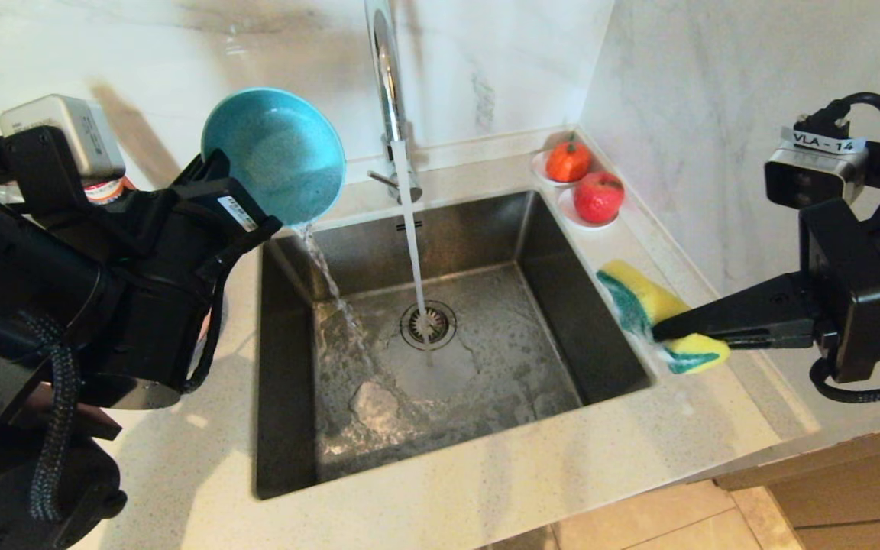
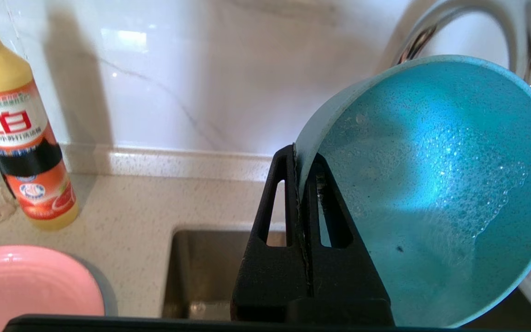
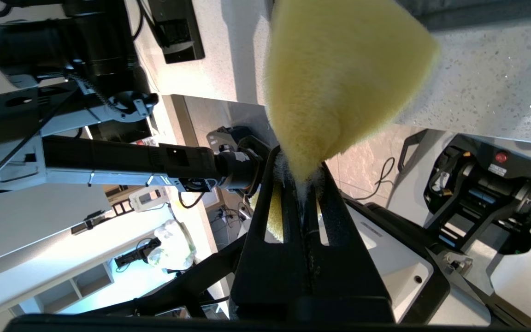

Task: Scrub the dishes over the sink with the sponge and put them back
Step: Rinse the bowl

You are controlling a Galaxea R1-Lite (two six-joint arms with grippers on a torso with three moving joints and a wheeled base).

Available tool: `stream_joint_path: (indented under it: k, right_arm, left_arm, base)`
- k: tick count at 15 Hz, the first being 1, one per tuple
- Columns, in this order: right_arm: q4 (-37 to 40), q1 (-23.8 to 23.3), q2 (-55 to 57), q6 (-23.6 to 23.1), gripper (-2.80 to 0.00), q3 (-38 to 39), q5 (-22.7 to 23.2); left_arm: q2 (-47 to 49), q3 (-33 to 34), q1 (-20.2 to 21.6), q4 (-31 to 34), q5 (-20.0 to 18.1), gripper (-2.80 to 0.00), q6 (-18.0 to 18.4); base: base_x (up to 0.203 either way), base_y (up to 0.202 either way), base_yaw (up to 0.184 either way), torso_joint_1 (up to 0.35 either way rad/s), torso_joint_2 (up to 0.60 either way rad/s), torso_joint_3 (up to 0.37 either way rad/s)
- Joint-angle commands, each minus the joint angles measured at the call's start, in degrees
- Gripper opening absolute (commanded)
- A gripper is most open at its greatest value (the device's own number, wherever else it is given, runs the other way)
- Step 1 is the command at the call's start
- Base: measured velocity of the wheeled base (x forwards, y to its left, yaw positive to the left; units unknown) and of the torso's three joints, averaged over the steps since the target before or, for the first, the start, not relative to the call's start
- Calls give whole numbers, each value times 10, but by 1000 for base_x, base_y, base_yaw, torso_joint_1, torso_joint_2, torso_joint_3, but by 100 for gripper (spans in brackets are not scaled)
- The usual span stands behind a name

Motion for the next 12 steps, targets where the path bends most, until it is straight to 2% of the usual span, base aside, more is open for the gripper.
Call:
stream_joint_path:
  k: [1, 6, 12]
  right_arm:
    - [2, -1, 9, 1, -280, 2, 2]
    - [-6, -6, 13, 0, -280, 2, 3]
    - [-7, -12, 15, -1, -280, 6, 5]
  left_arm:
    - [-1, -11, -1, -5, -1, -280, 6]
    - [1, -37, -1, -5, -8, -280, 5]
    - [-20, -91, 0, -5, -39, -280, 5]
  base:
    - [0, 0, 0, 0, 0, 0]
    - [0, 0, 0, 0, 0, 0]
    - [0, 0, 0, 0, 0, 0]
